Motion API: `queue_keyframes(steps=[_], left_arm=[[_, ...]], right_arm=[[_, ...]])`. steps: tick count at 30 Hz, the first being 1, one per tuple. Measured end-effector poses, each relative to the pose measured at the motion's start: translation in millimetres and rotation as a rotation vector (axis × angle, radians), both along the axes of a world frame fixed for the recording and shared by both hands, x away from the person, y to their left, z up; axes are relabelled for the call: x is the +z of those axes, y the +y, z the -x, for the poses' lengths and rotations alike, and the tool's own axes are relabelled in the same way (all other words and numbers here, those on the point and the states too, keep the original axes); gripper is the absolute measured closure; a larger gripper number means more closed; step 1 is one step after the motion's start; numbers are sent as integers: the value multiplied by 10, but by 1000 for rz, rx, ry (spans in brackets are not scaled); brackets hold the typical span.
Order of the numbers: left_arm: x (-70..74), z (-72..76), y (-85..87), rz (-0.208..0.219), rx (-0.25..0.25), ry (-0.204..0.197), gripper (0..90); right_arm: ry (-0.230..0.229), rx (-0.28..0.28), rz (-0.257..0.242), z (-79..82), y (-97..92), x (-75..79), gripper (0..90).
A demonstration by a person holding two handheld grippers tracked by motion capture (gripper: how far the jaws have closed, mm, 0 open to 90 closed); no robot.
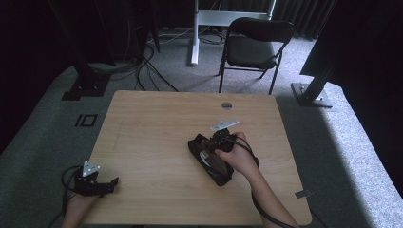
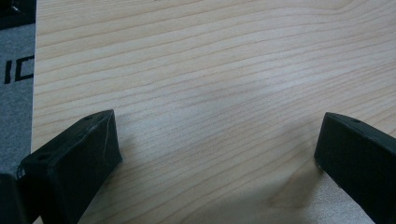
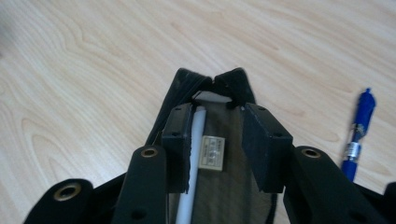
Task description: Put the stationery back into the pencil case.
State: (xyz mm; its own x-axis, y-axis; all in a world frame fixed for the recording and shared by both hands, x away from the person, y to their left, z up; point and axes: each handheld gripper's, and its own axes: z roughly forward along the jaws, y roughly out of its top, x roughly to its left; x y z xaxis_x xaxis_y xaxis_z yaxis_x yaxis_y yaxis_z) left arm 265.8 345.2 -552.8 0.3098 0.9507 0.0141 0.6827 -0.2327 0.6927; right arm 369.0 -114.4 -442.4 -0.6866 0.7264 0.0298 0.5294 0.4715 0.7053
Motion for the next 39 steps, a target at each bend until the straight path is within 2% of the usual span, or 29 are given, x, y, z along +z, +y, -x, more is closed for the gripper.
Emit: queue_keyframes(steps=[4, 14, 19, 30, 35, 39], left_arm=[[0, 0, -1, 0, 1, 0, 3], [0, 0, -1, 0, 1, 0, 2], [0, 0, -1, 0, 1, 0, 3], [0, 0, 0, 0, 0, 0, 2], [0, 0, -1, 0, 1, 0, 2], [0, 0, 0, 0, 0, 0, 2]], right_arm=[[-23, -26, -20, -10, -57, 11, 637], [-48, -97, -62, -97, -203, -48, 640], [-64, -136, -64, -158, -297, -86, 638], [-96, -227, -61, -304, -521, -255, 609], [-79, -252, -59, -371, -593, -348, 605], [-85, -277, -69, -418, -640, -417, 603]])
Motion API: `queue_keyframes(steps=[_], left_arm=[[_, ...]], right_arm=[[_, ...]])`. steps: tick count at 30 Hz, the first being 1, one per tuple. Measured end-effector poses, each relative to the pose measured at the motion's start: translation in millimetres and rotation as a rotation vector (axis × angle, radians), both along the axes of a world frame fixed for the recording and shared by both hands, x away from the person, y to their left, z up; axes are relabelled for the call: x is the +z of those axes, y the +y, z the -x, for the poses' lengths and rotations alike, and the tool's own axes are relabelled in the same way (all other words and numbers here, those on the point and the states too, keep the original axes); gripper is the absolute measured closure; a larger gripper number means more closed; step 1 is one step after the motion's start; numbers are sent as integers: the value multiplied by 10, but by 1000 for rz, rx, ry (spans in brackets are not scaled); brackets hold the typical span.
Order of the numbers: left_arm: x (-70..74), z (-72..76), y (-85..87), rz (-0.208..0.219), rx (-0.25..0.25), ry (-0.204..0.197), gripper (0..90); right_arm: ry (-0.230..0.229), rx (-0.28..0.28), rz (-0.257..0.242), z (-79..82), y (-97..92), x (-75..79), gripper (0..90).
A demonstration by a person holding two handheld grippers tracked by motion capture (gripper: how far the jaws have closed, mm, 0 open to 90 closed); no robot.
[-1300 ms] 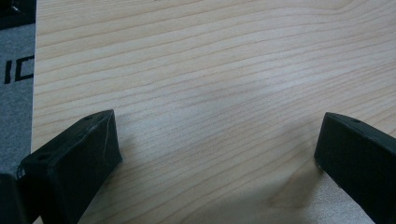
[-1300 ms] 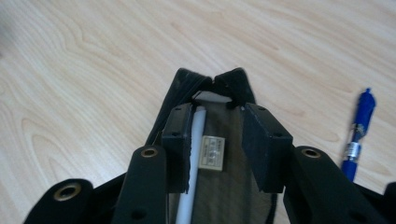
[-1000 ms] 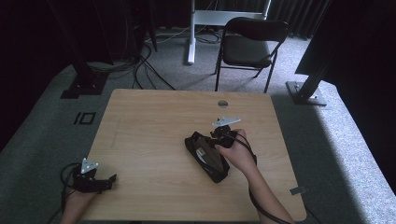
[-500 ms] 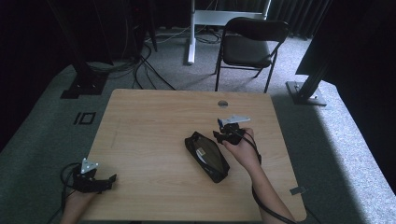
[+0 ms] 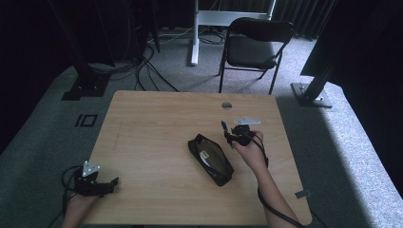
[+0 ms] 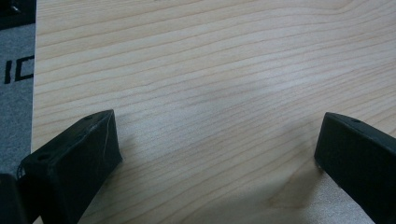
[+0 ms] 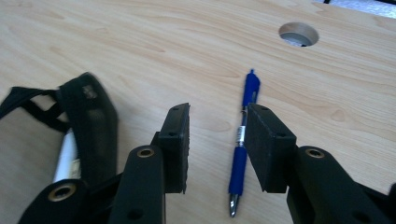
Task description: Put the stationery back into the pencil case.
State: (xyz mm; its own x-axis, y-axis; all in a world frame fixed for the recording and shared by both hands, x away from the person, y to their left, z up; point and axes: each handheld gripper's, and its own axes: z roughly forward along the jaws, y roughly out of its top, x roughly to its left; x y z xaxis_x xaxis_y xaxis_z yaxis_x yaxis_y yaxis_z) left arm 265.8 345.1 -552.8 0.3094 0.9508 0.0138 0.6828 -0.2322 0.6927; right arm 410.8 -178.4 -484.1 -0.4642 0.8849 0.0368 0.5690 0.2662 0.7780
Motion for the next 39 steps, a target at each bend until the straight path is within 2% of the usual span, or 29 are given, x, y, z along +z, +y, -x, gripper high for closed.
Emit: queue_keyframes(steps=[3, 12, 16, 30, 39], left_arm=[[0, 0, 0, 0, 0, 0, 2], [0, 0, 0, 0, 0, 0, 3], [0, 0, 0, 0, 0, 0, 2], [0, 0, 0, 0, 0, 0, 2], [0, 0, 0, 0, 0, 0, 2]], right_arm=[[-6, -20, -12, -33, -37, -54, 590], [38, -54, 8, -145, -87, -217, 590], [31, -76, 14, -205, -85, -290, 590], [63, -120, -2, -368, 12, -473, 586], [79, -136, 30, -461, 63, -562, 584]])
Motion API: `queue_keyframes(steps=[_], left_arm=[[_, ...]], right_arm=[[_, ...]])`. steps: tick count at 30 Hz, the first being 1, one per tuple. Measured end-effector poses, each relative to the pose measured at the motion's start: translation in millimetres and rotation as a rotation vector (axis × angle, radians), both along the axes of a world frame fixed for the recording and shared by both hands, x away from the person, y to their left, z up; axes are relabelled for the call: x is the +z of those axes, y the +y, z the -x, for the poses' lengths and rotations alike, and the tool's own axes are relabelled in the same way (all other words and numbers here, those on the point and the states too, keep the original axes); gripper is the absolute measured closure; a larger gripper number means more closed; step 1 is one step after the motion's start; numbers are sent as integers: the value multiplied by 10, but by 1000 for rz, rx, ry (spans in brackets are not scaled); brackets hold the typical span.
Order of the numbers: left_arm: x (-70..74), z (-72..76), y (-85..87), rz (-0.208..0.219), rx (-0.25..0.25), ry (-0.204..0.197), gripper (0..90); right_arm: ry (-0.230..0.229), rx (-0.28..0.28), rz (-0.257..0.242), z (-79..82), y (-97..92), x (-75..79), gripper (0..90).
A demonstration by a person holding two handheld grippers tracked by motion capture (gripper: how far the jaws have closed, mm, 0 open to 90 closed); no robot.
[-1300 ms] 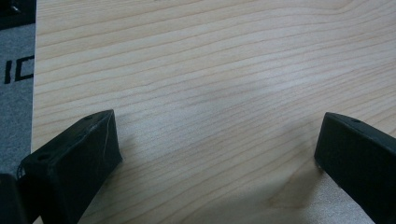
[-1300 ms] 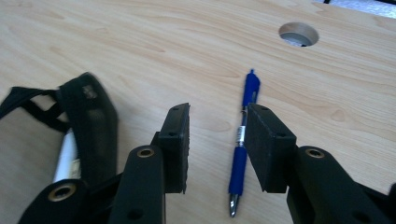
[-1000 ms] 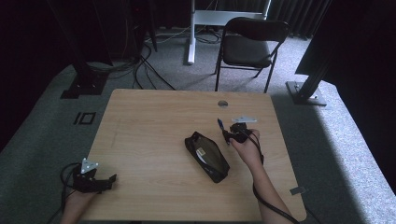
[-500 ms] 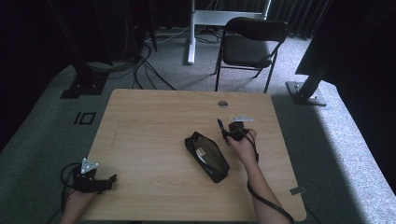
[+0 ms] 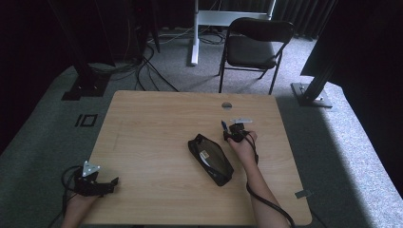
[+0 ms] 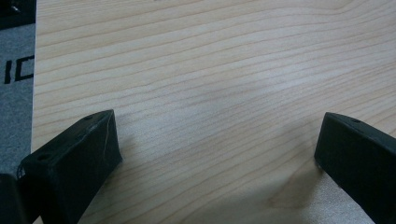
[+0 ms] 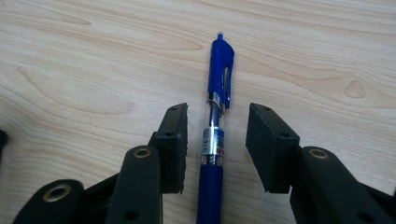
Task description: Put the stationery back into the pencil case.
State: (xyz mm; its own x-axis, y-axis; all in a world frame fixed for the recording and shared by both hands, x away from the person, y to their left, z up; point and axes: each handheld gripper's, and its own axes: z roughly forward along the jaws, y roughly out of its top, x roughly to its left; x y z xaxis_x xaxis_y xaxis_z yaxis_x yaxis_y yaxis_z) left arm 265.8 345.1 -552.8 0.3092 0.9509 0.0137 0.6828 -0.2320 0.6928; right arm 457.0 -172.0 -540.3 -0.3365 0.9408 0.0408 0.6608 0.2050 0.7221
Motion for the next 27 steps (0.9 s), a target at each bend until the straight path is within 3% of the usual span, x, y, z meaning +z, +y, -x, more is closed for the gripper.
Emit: queue_keyframes(steps=[14, 23, 27], left_arm=[[0, 0, 0, 0, 0, 0, 3], [0, 0, 0, 0, 0, 0, 3], [0, 0, 0, 0, 0, 0, 3]], right_arm=[[22, 5, 40, -40, 33, -12, 644], [39, -11, 67, -26, 39, 13, 790], [55, -30, 67, -34, 46, 28, 794]])
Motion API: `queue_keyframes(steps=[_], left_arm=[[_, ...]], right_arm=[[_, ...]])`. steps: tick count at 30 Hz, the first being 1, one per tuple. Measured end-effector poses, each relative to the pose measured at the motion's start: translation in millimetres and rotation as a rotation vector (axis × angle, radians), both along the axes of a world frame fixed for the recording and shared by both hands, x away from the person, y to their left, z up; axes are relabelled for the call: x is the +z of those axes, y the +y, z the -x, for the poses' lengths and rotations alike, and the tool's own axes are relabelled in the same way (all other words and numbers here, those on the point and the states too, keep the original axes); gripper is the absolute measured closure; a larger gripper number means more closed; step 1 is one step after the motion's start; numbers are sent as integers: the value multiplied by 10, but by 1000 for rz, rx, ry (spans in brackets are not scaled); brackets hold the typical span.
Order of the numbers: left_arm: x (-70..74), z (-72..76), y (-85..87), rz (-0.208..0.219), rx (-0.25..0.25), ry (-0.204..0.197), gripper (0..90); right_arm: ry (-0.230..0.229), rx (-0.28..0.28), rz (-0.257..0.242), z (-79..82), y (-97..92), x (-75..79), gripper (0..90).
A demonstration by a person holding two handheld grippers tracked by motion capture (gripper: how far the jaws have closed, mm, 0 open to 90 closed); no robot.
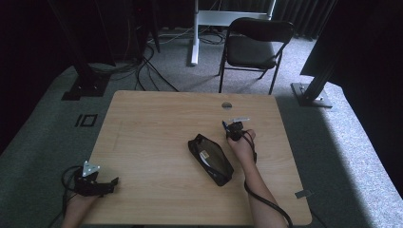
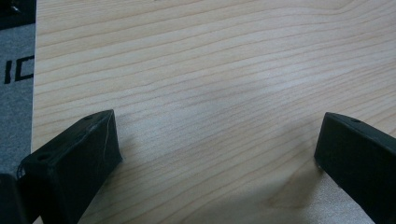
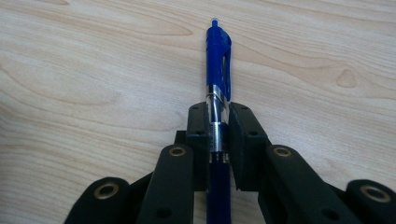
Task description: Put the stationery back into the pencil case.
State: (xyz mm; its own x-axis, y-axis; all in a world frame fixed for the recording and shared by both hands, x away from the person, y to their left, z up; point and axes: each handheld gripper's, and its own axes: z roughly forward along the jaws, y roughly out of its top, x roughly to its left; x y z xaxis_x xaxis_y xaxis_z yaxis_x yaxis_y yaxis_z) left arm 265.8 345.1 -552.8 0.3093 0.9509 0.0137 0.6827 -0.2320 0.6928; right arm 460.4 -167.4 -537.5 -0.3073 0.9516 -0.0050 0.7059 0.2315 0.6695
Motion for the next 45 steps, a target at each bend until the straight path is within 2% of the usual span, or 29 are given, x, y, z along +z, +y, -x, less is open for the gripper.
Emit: queue_keyframes(steps=[1, 5, 10, 14, 27, 29, 33, 45], left_arm=[[0, 0, 0, 0, 0, 0, 3], [0, 0, 0, 0, 0, 0, 2], [0, 0, 0, 0, 0, 0, 3], [0, 0, 0, 0, 0, 0, 2], [0, 0, 0, 0, 0, 0, 2], [0, 0, 0, 0, 0, 0, 3], [0, 0, 0, -1, 0, 0, 2], [0, 0, 0, 0, 0, 0, 3]], right_arm=[[3, 4, 7, -5, 5, 5, 794], [29, 13, -15, -13, -18, 30, 794], [31, 13, -45, 16, -50, 99, 794], [39, 11, -77, 80, -100, 212, 795], [-7, 35, -107, 258, -240, 454, 794], [-13, 40, -127, 290, -248, 501, 794], [-24, 55, -156, 350, -246, 601, 794], [-99, 122, -193, 552, -163, 944, 794]])
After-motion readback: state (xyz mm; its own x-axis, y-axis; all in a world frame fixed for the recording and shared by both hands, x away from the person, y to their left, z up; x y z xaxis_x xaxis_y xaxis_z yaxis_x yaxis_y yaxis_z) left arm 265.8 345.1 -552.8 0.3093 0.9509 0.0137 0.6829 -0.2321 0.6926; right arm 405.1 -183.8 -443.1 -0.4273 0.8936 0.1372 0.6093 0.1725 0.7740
